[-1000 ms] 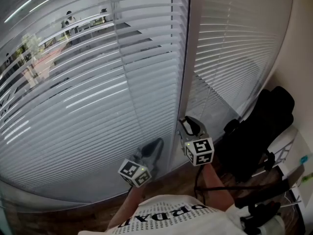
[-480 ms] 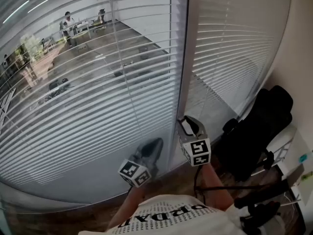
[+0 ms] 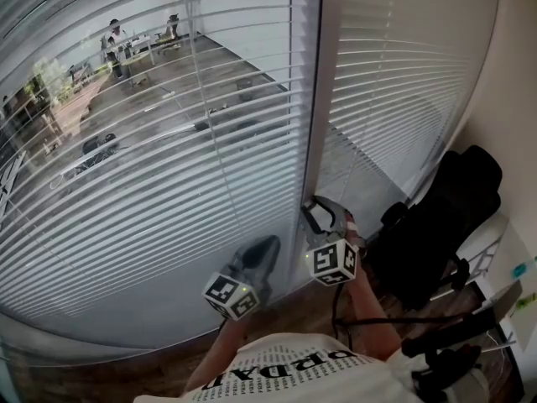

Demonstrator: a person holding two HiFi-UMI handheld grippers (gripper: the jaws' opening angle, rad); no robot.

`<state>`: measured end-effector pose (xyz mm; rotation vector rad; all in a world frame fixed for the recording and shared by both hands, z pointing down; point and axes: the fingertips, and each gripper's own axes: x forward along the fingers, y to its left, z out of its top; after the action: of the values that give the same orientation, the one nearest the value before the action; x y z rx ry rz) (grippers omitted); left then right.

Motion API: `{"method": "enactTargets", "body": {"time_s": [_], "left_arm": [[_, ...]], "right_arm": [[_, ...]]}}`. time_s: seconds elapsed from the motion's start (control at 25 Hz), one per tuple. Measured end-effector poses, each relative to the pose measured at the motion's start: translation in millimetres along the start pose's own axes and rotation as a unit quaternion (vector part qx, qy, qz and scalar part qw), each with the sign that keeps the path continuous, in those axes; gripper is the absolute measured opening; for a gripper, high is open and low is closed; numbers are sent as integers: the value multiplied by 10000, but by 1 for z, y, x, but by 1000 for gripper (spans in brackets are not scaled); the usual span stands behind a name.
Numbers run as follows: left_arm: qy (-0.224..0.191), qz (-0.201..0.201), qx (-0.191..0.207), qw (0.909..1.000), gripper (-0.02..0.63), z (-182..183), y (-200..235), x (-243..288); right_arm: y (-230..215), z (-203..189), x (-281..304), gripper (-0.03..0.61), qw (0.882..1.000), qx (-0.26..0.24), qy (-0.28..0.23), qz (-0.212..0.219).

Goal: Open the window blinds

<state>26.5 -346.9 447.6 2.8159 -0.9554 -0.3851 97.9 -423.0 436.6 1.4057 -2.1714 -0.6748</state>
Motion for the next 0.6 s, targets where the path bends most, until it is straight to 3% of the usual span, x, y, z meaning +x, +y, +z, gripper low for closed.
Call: {"method": "enactTargets", "body": {"time_s": [0.6], "left_arm": [[-1,32,-31,10000,-3,-6,2,-1]], "right_arm": [[3,-6,-3,133,9981,576,-200,8]]}}
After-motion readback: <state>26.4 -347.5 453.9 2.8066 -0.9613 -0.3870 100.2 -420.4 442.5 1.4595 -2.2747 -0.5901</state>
